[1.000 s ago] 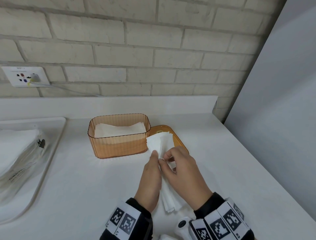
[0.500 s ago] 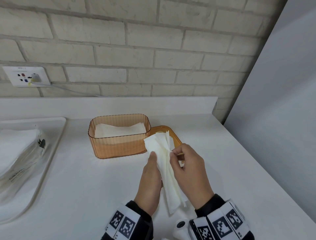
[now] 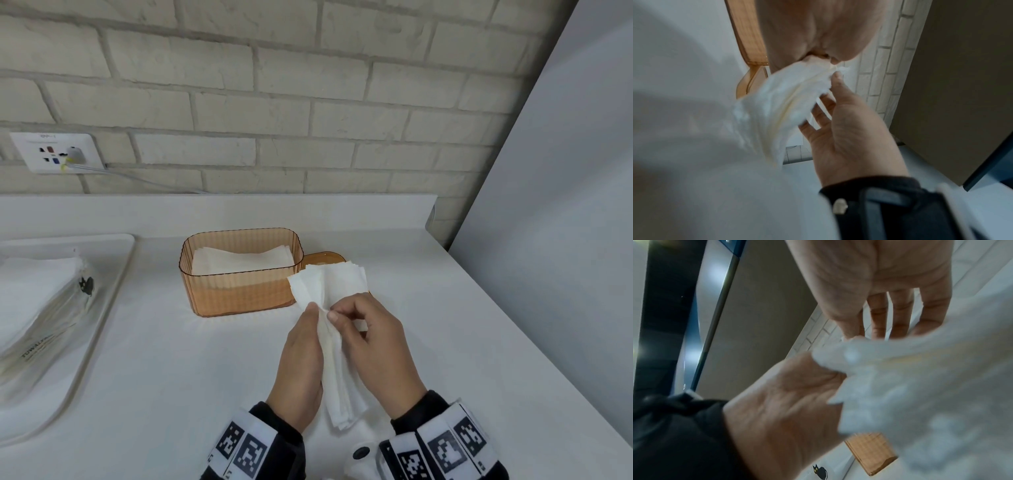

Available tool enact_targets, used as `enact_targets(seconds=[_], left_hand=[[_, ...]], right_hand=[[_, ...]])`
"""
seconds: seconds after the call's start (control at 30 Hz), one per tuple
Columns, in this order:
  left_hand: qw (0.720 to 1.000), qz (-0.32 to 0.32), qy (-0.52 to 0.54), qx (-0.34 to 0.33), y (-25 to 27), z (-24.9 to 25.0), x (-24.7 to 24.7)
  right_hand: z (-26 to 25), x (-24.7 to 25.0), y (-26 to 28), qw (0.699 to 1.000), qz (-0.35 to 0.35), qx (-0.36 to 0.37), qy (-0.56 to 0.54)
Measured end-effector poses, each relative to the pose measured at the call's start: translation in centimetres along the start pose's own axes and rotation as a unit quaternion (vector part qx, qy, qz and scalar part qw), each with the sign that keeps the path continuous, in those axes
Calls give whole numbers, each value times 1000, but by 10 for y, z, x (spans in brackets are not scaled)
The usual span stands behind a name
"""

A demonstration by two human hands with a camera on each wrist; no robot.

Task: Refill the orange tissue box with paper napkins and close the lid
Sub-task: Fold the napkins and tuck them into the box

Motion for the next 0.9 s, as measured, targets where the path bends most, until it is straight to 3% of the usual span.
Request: enact_targets(seconds=[0.13,0.27,0.43,0.63,0.9], left_hand=[[1000,-13,-16,10,-1,-1,0],[999,-20,-23,17,-3,-4,1],[999,-5,27,29,-6,-6,12],[999,0,44,20,-8,-6,10],[999,17,6,-39,-1,-3,-1]], right_hand=[[12,5,3,997,8,-62,-36],[13,7,2,997,1,-68,-22],[-1,21,-7,998,-11,12,68],[-20,23,-11,974,0,122,193],[-28,-3,-5,961,34,133,241]])
Point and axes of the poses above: each hand's wrist, its own y-axis away from the middle knuckle, its own x-axis out of the back of the hand, z = x × y, the point moved 7 cm from there along -y, towards the middle knuckle, and after that the axes turned 13 degrees about x, right-handed, at the moved point
